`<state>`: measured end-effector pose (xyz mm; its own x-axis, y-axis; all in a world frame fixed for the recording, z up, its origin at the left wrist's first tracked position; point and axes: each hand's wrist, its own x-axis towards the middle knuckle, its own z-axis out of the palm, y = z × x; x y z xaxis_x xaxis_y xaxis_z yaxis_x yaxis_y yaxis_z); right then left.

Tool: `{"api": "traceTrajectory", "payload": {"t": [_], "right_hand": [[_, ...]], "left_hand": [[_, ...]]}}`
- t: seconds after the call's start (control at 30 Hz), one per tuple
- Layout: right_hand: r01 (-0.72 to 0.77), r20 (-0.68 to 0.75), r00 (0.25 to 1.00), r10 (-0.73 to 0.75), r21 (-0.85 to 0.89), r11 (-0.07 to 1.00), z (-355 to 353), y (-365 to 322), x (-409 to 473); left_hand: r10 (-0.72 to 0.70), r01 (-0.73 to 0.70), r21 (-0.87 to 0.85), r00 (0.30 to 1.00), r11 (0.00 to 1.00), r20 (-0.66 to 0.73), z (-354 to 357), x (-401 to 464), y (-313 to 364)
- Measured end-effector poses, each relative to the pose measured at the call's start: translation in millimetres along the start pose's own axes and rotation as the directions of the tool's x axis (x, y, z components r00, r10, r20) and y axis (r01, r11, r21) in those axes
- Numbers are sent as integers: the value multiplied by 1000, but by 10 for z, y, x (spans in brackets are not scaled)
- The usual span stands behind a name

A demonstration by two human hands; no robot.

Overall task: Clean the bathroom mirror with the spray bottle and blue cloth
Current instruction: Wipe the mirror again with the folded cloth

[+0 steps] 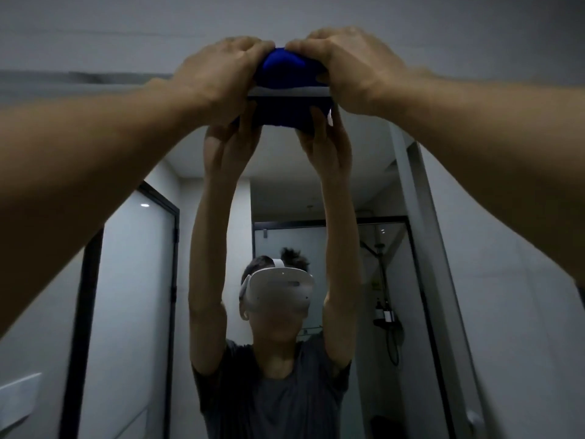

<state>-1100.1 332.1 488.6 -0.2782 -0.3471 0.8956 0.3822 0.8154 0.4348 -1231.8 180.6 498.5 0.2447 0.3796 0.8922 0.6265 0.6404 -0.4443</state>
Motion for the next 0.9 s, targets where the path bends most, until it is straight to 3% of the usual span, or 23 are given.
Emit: {"api": "traceTrajectory", "payload": {"t": [0.3,0.53,0.9], "right_hand": [[-80,-49,996,79,1,997,298,-37,-23],[-84,1,996,84,-92,992,301,-97,-123],[-54,-4,999,54,4,999,402,-276,-663]], "left_hand": [[-65,65,-143,998,988,5,141,-4,-18],[-40,41,-152,999,988,12,162,-129,9],[11,-11,-121,1000,993,-5,236,-722,223]]}}
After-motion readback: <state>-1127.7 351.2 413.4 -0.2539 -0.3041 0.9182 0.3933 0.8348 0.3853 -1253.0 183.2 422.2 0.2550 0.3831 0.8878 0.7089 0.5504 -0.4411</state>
